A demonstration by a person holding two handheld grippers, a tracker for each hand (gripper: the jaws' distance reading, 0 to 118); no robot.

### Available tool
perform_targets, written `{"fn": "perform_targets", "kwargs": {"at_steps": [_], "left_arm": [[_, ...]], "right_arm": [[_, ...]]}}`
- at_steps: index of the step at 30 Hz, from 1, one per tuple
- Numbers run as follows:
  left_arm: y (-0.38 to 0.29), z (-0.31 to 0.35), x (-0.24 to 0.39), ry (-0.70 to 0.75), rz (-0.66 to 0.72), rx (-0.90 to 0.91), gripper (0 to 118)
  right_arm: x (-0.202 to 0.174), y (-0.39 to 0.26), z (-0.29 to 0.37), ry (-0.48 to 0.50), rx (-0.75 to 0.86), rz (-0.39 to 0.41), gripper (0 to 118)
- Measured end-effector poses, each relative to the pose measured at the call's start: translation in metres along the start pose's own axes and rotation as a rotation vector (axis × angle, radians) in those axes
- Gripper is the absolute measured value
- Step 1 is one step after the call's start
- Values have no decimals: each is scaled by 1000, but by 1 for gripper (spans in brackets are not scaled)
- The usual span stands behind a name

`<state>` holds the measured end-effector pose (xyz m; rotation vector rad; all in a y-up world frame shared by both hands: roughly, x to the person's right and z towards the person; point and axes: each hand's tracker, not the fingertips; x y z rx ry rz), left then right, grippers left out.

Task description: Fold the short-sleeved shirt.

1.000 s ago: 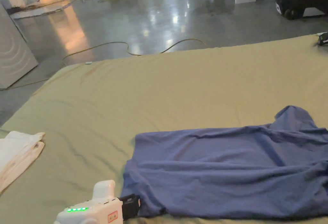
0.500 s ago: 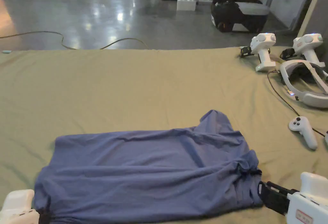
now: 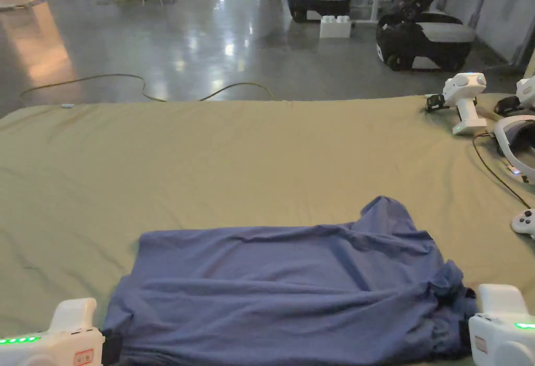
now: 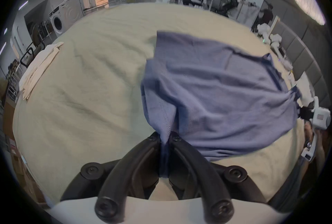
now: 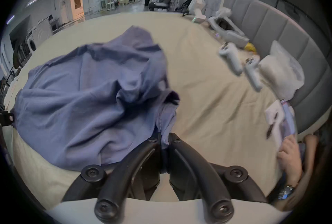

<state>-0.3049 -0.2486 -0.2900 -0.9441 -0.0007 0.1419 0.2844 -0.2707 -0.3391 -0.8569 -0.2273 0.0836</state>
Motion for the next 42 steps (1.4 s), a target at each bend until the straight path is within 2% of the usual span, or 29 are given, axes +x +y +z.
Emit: {"fn": "perform_targets", "kwargs": {"at_steps": [1, 3, 4, 7, 11, 17, 18, 20, 21, 23, 25, 27, 29, 34, 37, 38, 39, 40, 41, 42], "left_arm": [[-3, 16, -1, -14, 8, 32, 9], [-10, 40, -1, -24, -11, 34, 9], [-17, 50, 0, -24, -46, 40, 9], [-45, 73, 2, 15, -163, 42, 9], [-89, 97, -7, -15, -139, -6, 9], [-130, 94, -18, -70, -54, -32, 11], [-132, 92, -21, -63, -18, -43, 31], [-134, 95, -26, -87, 7, -12, 85], [-134, 104, -26, -93, -6, 57, 100], [-130, 127, -24, -96, -50, 202, 101], [-122, 159, -15, -114, -67, 356, 101], [-112, 190, -2, -133, -67, 487, 101], [-99, 217, 13, -110, -75, 540, 101], [-89, 287, 59, 8, -198, 799, 100], [-93, 314, 81, 49, -261, 908, 99], [-95, 319, 86, 50, -271, 921, 98], [-97, 324, 90, 48, -282, 930, 94], [-99, 328, 94, 39, -285, 923, 84], [-100, 330, 97, 32, -292, 922, 63], [-101, 332, 100, 26, -297, 921, 8]], "right_arm": [[-3, -9, 15, -38, 28, 4, 7], [0, -16, 18, -3, 32, 12, 7], [11, -16, 63, 4, 33, 15, 7], [18, -43, 95, 13, 34, 44, 7], [27, -80, 142, 27, 3, 30, 7], [33, -128, 145, 66, -76, 40, 7], [33, -132, 144, 64, -92, 38, 15], [36, -134, 142, 53, -79, 25, 58], [39, -132, 146, 66, -53, 6, 68], [45, -126, 161, 100, 56, -26, 67], [46, -120, 188, 113, 254, -42, 67], [45, -114, 214, 138, 389, -40, 67], [40, -106, 239, 171, 485, -48, 67], [18, -81, 319, 281, 714, -72, 67], [6, -77, 352, 303, 785, -17, 63], [2, -75, 358, 309, 777, 3, 55], [-2, -74, 364, 324, 773, 30, 23], [-6, -72, 368, 315, 772, 37, 0], [-10, -71, 369, 301, 773, 41, 0], [-14, -72, 369, 292, 777, 40, 0]]}}
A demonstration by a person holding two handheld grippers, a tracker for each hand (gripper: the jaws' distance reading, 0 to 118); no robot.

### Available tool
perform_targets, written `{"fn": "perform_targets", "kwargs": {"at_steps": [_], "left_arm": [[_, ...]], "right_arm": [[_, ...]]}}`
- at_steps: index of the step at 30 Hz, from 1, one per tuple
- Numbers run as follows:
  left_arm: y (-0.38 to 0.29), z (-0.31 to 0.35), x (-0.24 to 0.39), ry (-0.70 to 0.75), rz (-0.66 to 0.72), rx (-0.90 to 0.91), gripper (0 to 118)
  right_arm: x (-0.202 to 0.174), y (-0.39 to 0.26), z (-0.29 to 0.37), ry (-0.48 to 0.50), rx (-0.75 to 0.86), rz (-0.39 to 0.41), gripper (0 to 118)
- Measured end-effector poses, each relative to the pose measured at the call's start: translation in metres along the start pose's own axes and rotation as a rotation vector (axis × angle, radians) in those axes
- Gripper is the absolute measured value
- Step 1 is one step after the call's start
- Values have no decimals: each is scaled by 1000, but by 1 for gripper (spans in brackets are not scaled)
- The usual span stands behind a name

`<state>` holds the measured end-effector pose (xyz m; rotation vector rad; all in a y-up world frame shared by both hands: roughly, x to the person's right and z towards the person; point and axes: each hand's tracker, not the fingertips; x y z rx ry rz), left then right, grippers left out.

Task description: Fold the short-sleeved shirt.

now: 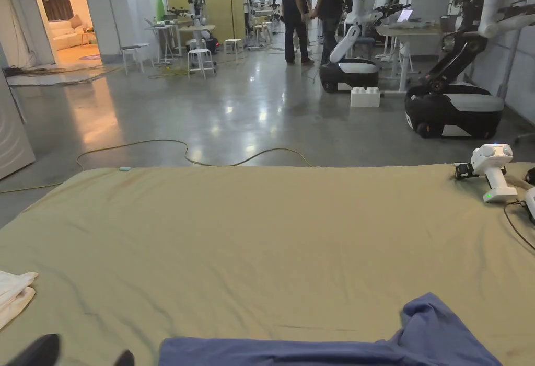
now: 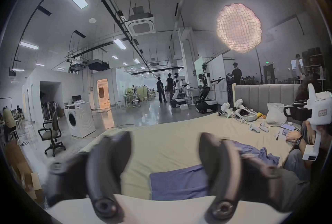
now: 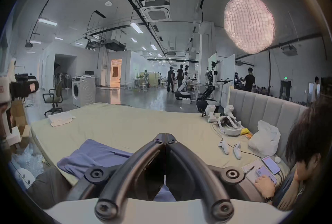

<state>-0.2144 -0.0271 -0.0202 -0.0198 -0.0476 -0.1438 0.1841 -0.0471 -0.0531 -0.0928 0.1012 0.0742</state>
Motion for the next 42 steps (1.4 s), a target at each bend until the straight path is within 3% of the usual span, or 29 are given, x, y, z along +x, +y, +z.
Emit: {"fn": "perform_targets", "kwargs": {"at_steps": [1, 11, 17, 19, 21, 22, 25, 29, 31, 32, 33, 35, 42], "left_arm": [[0, -1, 1, -8, 4, -7, 0], [-19, -31, -8, -39, 104, -144, 0], [-108, -145, -47, -168, 337, -470, 0], [-145, -198, -62, -178, 361, -607, 36], [-175, -246, -76, -265, 473, -702, 71], [-186, -265, -80, -218, 488, -747, 73], [-213, -317, -85, -80, 424, -806, 73], [-236, -360, -85, -12, 304, -882, 72], [-248, -375, -81, -4, 301, -946, 62], [-253, -381, -76, 0, 270, -974, 42], [-257, -382, -68, 0, 226, -991, 42], [-259, -383, -56, 35, 137, -987, 25], [-262, -394, -58, 3, 169, -1048, 15]], "right_arm": [[-2, -1, -1, 49, -11, -6, 0], [4, -17, -19, 57, -62, -75, 0], [11, -34, -35, 86, -137, -120, 0], [8, -39, -41, 89, -182, -117, 0], [11, -48, -44, 79, -217, -92, 0], [13, -53, -46, 74, -246, -88, 0], [20, -67, -52, 53, -320, -91, 0], [24, -77, -61, 16, -383, -95, 0], [28, -83, -68, 9, -411, -121, 0], [30, -86, -72, 3, -431, -142, 0], [30, -89, -75, 4, -452, -162, 0], [33, -95, -80, 11, -461, -169, 0], [58, -95, -150, 28, -532, -174, 0]]}}
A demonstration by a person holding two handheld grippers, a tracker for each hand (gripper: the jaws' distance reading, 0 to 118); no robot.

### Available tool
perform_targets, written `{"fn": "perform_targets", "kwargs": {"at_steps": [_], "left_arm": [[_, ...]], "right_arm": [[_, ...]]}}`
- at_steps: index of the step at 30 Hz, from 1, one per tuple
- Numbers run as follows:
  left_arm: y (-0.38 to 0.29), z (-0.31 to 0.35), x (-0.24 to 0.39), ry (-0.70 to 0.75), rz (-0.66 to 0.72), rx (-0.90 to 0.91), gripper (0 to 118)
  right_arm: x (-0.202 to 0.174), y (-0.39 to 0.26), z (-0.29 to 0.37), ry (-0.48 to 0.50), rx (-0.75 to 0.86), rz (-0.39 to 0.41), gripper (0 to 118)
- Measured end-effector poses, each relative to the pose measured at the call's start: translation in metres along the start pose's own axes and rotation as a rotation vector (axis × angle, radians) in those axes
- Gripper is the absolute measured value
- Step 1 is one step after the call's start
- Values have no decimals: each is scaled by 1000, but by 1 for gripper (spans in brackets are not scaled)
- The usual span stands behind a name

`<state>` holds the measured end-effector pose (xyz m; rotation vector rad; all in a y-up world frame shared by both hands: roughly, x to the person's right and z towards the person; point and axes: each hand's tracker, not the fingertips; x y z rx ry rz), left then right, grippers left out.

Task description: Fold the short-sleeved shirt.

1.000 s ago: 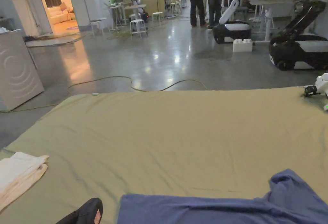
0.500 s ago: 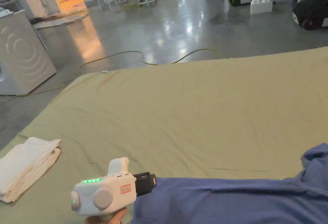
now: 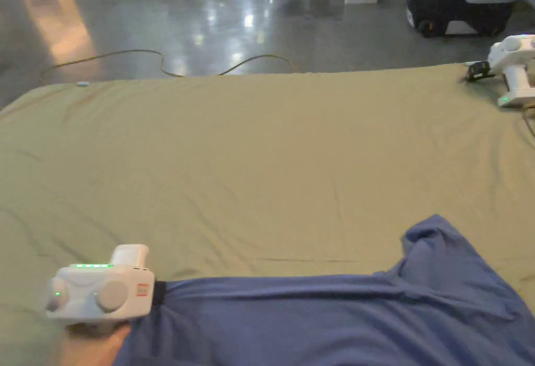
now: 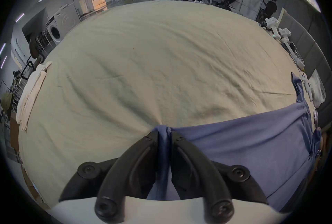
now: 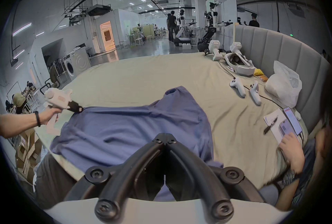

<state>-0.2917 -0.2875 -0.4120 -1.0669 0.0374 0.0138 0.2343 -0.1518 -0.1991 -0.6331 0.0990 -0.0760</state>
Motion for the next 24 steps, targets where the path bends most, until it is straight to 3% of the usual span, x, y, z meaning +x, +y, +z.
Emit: {"fn": "perform_targets", "kwargs": {"at_steps": [1, 2, 3, 4, 5, 7, 11, 12, 13, 14, 15, 17, 19, 24], "left_arm": [[1, -2, 1, 1, -3, -13, 15], [2, -3, 1, 5, -7, -18, 15], [3, -2, 5, 10, -10, -24, 15], [3, -2, 5, 13, -11, -29, 15], [4, -2, 5, 15, -8, -34, 15], [5, -1, 8, 21, 2, -42, 15], [13, -1, 10, 42, -24, -75, 15], [14, -1, 10, 43, -36, -81, 15], [13, -2, 10, 42, -40, -85, 15], [13, -2, 9, 42, -44, -88, 15], [15, -2, 10, 41, -48, -88, 15], [15, 3, 7, 33, -58, -92, 14], [18, 17, 4, 20, -49, -85, 7], [-27, 116, -16, -152, 9, 181, 7]], "right_arm": [[9, 14, -20, 8, -78, -28, 2], [18, 26, -41, 5, -135, -68, 17], [30, 38, -70, 15, -211, -109, 55], [49, 46, -99, 21, -262, -126, 76], [57, 53, -120, -10, -283, -106, 76], [69, 66, -168, -133, -355, -31, 75], [93, 61, -244, -255, -516, -101, 74], [89, 53, -249, -237, -566, -106, 61], [85, 49, -249, -210, -544, -100, 60], [77, 48, -241, -254, -452, -20, 49], [70, 47, -237, -217, -448, 1, 3], [65, 43, -234, -218, -447, 53, 0], [65, 45, -223, -186, -436, 31, 0], [62, 53, -132, -141, -241, 59, 0]]}}
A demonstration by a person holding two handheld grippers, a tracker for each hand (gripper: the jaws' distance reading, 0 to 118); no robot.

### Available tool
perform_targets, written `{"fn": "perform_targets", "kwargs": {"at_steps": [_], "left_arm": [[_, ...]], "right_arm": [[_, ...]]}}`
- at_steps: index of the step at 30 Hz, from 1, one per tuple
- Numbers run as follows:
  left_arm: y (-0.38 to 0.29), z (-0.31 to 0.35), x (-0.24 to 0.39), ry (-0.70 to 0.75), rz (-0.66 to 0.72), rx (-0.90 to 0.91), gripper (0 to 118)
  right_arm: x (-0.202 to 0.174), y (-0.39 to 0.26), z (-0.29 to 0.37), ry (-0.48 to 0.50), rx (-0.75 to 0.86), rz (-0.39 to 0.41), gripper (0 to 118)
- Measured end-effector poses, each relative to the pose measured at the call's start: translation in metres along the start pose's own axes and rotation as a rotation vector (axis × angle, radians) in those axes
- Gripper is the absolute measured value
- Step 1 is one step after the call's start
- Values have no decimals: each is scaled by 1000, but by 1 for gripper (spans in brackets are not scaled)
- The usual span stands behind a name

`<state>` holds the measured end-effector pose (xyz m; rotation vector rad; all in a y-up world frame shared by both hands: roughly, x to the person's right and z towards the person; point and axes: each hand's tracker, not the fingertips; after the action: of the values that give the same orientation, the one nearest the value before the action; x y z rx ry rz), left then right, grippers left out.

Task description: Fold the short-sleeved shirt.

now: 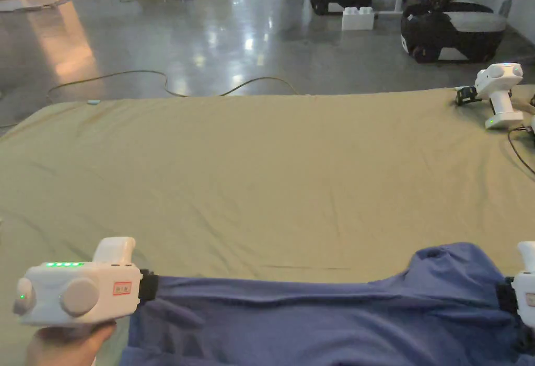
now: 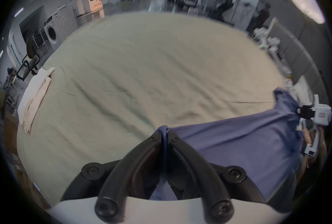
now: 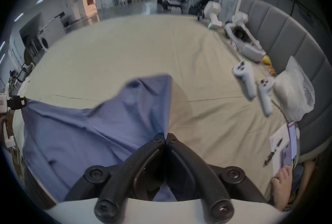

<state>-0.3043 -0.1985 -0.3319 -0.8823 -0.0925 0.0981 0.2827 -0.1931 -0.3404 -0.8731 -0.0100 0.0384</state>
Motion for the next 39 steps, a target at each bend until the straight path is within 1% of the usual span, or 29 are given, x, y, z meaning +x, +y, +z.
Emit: {"fn": "perform_targets", "kwargs": {"at_steps": [2, 3, 5, 6, 7, 9, 11, 16, 17, 18, 19, 20, 21, 23, 25, 27, 29, 31, 32, 34, 36, 37, 38, 39], "left_arm": [[-26, 42, 1, -34, -15, 19, 7], [-44, 60, 0, -53, -27, 41, 7], [-77, 85, -2, -54, -26, 30, 7], [-96, 95, -4, -68, -21, 31, 7], [-107, 97, -5, -84, -3, -4, 7], [-136, 100, -8, -76, 22, -53, 7], [-157, 95, -9, -70, 20, -73, 7], [-180, 82, -12, -63, 61, -96, 7], [-181, 80, -14, -62, 77, -88, 10], [-182, 80, -15, -60, 90, -75, 32], [-181, 80, -14, -42, 98, -65, 64], [-180, 81, -14, -33, 101, -58, 90], [-179, 86, -16, -21, 96, -30, 106], [-171, 108, -12, 25, 53, 85, 106], [-157, 137, -5, 75, -26, 236, 106], [-141, 180, 9, 87, -78, 445, 106], [-127, 221, 26, 80, -112, 628, 106], [-113, 257, 48, 90, -154, 750, 106], [-108, 271, 59, 112, -175, 774, 105], [-104, 288, 74, 157, -192, 782, 105], [-105, 297, 90, 153, -182, 788, 105], [-110, 301, 94, 131, -173, 802, 104], [-115, 304, 99, 97, -169, 817, 103], [-117, 306, 105, 99, -159, 802, 102]], "right_arm": [[7, -19, 38, 48, 40, -32, 0], [12, -34, 57, 38, 52, -40, 0], [14, -65, 85, 27, 66, -18, 0], [16, -82, 97, 7, 65, -7, 0], [17, -97, 104, 6, 65, 0, 0], [18, -129, 115, -3, 43, -12, 0], [20, -153, 119, 9, 1, -56, 0], [10, -182, 113, -7, -23, -86, 0], [8, -185, 111, -9, -24, -91, 3], [6, -187, 110, -8, -24, -93, 24], [4, -189, 109, -8, -24, -89, 56], [5, -190, 108, -11, -25, -85, 79], [5, -191, 109, -5, -31, -83, 80], [5, -187, 119, -6, -14, -93, 79], [6, -173, 137, -8, 59, -117, 79], [0, -152, 170, 33, 227, -161, 79], [-11, -131, 206, 92, 373, -179, 79], [-25, -114, 236, 118, 510, -143, 79], [-36, -104, 252, 127, 557, -111, 79], [-52, -96, 269, 120, 612, -63, 79], [-66, -92, 281, 134, 644, -23, 76], [-74, -93, 286, 142, 666, -10, 70], [-82, -95, 291, 147, 685, 6, 59], [-88, -96, 295, 152, 692, 18, 33]]}}
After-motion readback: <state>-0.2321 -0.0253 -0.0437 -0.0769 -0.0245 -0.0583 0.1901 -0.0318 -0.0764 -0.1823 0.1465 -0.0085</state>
